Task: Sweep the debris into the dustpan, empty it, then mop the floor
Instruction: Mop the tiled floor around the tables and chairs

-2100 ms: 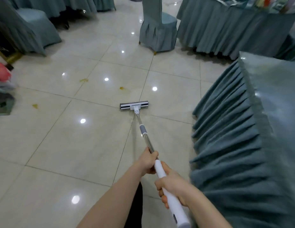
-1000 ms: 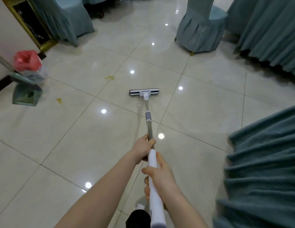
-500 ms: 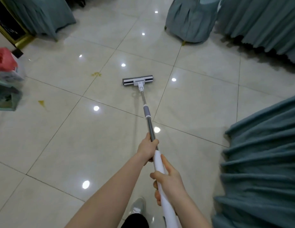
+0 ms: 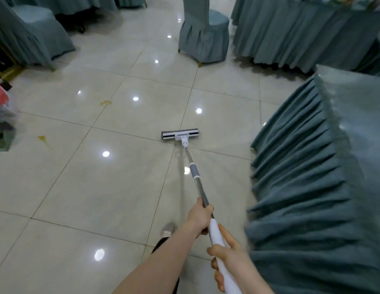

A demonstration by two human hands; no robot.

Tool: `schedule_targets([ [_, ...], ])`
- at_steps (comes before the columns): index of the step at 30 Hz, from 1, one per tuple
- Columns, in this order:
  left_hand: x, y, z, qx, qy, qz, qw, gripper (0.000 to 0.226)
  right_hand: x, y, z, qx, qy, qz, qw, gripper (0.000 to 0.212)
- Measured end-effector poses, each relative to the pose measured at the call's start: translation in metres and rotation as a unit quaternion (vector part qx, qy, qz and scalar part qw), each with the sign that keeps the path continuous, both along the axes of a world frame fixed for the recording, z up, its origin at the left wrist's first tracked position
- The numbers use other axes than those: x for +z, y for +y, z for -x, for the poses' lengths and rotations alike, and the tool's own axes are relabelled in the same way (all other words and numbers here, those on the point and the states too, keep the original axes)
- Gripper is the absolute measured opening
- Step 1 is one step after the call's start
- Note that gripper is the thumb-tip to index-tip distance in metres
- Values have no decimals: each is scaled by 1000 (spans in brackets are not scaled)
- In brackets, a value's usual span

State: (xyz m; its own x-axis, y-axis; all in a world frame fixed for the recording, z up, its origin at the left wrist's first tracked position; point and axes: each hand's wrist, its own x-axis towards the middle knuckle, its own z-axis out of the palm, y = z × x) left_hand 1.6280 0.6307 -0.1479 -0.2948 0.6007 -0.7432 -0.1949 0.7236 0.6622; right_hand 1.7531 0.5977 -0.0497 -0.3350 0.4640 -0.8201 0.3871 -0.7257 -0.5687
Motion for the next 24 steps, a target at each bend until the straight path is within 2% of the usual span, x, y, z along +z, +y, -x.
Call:
schedule_targets([
  [4,8,-14,-28,-2,13,-4,1000,9,11,-14,-22,-9,-10,10,1000,76],
  [6,8,-4,-19,5,5,-11,1000,10,12,-1,-13,5,3,3,1000,60],
  [10,2,38,18,16,-1,-11,1000,14,4,45,23,17,9,-13,1000,59],
  [15,-24,131,105,24,-8,-20,999,19,-25,132,111,19,32,-3,999,61],
  [17,-37,179,150,38,-17,-31,999,7,-38,181,155,30,23,-9,999,59],
  [21,-60,270,236,69,-60,-57,994,16,-70,282,241,59,-9,-34,998,58],
  [24,-78,317,293,61,-37,-62,996,11,-95,331,298,78,-36,-50,995,54],
])
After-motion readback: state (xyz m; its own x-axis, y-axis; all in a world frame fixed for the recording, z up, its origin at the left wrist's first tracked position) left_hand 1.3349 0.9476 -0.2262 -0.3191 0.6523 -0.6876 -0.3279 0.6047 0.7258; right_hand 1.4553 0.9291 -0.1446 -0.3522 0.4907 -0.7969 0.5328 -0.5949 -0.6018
